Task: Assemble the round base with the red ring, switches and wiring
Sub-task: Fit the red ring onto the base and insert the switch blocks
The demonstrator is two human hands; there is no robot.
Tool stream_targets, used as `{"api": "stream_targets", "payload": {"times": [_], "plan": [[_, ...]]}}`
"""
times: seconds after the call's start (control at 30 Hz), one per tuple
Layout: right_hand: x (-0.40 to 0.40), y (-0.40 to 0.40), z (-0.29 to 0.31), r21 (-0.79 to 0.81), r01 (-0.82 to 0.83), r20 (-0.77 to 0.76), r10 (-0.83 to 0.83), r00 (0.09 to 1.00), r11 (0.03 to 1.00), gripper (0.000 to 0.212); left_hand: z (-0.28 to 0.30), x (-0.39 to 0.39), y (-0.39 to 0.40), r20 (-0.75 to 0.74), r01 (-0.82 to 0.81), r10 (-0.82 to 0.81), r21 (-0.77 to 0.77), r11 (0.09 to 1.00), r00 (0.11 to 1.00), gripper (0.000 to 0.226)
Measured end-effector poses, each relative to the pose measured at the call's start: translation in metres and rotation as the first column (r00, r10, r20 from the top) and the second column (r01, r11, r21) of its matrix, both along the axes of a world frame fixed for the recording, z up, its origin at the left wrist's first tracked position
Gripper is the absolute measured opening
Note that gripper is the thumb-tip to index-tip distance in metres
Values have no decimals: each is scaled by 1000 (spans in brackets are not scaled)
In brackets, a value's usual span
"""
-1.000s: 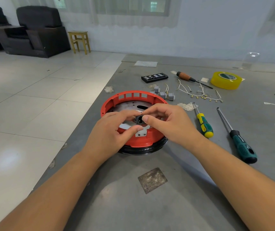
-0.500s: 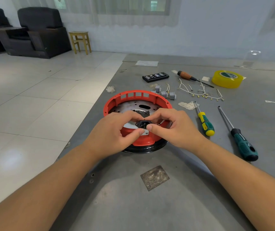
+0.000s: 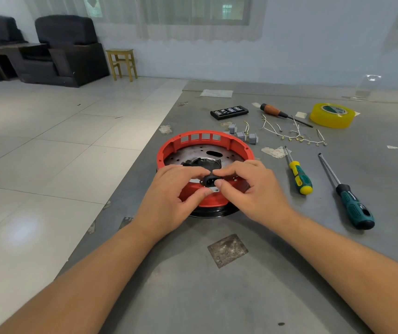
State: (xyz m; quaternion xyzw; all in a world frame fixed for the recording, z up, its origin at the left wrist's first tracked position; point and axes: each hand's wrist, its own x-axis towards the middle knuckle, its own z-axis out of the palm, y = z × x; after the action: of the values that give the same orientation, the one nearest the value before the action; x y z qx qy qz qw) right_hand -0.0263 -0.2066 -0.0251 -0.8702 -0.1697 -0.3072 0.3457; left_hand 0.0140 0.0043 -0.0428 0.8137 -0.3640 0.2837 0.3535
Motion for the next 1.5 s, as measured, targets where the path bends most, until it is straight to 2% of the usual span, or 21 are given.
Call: {"api": "stream_targets", "payload": {"times": [0.33,0.47,0.67,0.83,1.07,1.3,1.5], "plan": [[0,0,-3,-60,7,88,-1,996,998,17,-3,-3,3,71,15,-10,-66,998,997,32],[-2,0,-6,-56,29,90,-24,996,998,18,-3,-4,3,31,21,-17,-108,994,999,24],[-3,0,-10,-31,66,35,-65,997,997,22,0,-9,0,31,3,0,-78,997,1000,21],[-4,-7,-14,-69,32,29,-30,999,997,19,2,-12,-1,48,-11,15,-77,997,999,21],[-5,-13,-12,-142,-30,52,38,998,989,32,4,-11,2,24,-10,11,-41,999,1000,23],[1,-24,-11,-340,-73,125,122,985,938,43,3,-4,13,28,59,-63,113,992,998,46],[4,-33,-13,-461,-101,128,178,976,882,68,-1,6,22,77,124,-148,255,959,986,70]]}}
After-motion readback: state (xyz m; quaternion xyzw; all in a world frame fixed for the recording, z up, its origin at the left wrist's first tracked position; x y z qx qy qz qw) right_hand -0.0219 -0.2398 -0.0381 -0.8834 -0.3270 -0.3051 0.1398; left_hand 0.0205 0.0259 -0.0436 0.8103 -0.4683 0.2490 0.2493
